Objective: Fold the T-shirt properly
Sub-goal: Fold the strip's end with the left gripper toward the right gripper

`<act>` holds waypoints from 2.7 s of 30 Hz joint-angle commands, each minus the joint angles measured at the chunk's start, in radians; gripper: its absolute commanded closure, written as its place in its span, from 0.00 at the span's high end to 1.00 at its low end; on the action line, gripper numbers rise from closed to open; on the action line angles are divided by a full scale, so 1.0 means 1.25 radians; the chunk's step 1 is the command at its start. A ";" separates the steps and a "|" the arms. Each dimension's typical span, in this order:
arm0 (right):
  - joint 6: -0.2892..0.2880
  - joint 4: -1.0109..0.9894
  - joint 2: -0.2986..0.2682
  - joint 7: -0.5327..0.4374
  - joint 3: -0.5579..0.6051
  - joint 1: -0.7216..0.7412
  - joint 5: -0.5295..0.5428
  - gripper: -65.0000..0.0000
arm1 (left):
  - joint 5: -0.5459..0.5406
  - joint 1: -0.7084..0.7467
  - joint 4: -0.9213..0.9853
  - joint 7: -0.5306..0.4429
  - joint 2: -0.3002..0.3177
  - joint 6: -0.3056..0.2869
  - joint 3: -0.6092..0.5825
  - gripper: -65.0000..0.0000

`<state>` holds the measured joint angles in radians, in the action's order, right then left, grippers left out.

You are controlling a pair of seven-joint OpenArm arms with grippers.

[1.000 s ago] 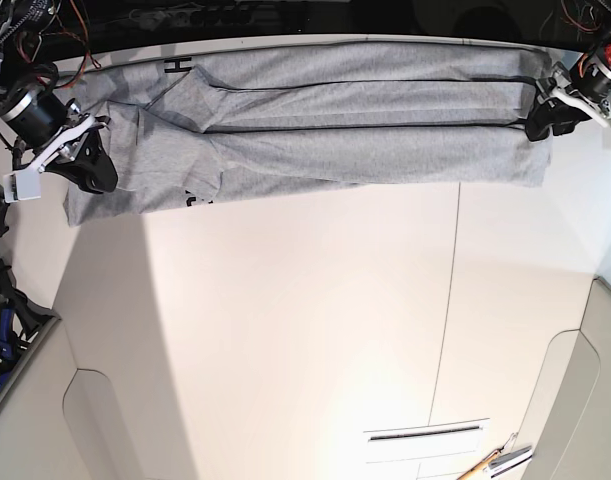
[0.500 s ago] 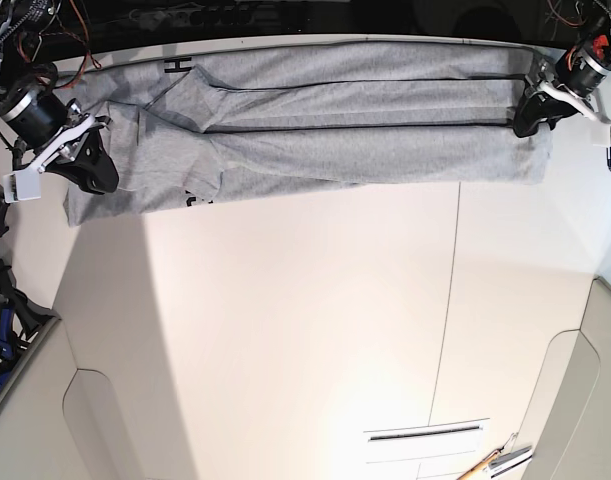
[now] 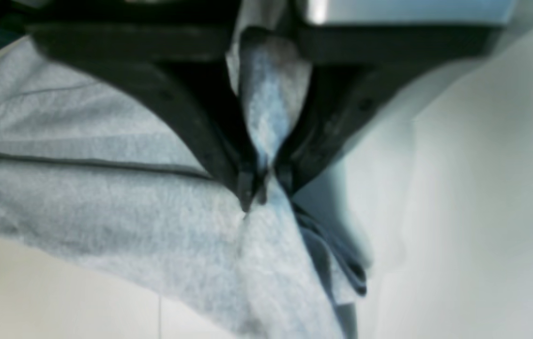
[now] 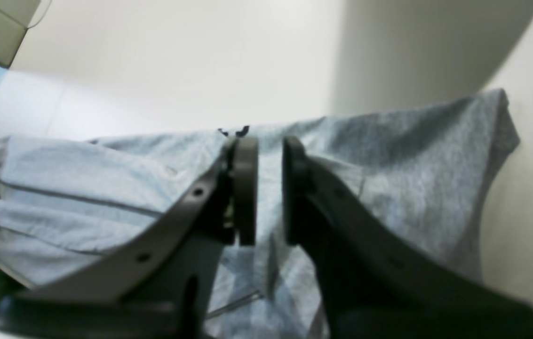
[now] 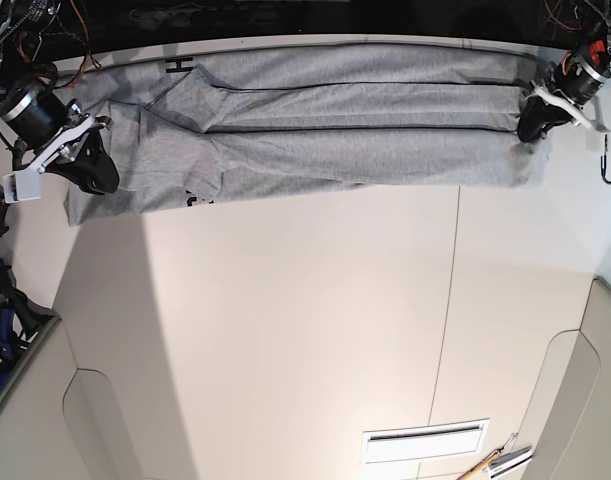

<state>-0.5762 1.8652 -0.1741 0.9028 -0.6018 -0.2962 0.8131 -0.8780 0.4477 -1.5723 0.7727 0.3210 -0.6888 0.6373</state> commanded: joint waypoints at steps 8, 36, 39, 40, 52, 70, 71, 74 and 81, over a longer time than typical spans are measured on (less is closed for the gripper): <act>-0.003 0.013 -0.009 -0.028 -0.004 0.006 0.035 0.13 | 0.142 -0.052 -0.145 -0.041 0.055 0.059 0.004 0.00; -0.003 0.013 -0.009 -0.028 -0.005 0.004 0.004 0.14 | 0.360 -0.036 -0.464 0.021 -0.027 0.144 -0.484 0.00; -0.003 0.013 -0.009 -0.028 -0.005 0.004 -0.002 0.14 | 0.403 -0.037 -0.464 0.006 -0.068 0.144 -0.542 0.00; -0.003 0.013 -0.009 -0.028 -0.005 0.004 -0.002 0.14 | 0.414 -0.037 -0.463 0.003 -0.081 0.144 -0.557 0.00; 0.010 0.013 -0.009 -0.027 -0.031 0.004 -0.020 0.54 | 0.361 -0.052 -0.386 -0.046 -0.177 0.072 -0.613 0.38; -0.019 -0.277 -0.011 -0.006 -0.101 0.002 0.041 0.54 | 0.341 -0.057 -0.364 -0.061 -0.177 0.081 -0.713 0.50; -0.019 -0.285 -0.011 -0.006 -0.098 0.002 0.051 0.54 | 0.343 -0.060 -0.364 -0.062 -0.177 0.081 -0.713 0.50; -0.019 -0.291 -0.011 -0.006 -0.070 0.002 0.059 0.54 | 0.344 -0.068 -0.364 -0.062 -0.177 0.081 -0.713 0.50; -0.019 -0.291 -0.010 -0.007 0.052 0.002 0.071 0.54 | 0.373 -0.081 -0.364 -0.061 -0.177 0.082 -0.713 0.50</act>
<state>-0.5949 1.4918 -0.1772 0.8845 -0.5327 -0.2935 0.9062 -0.3965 0.3504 -2.0098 0.7170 0.1024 -0.5838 -0.2535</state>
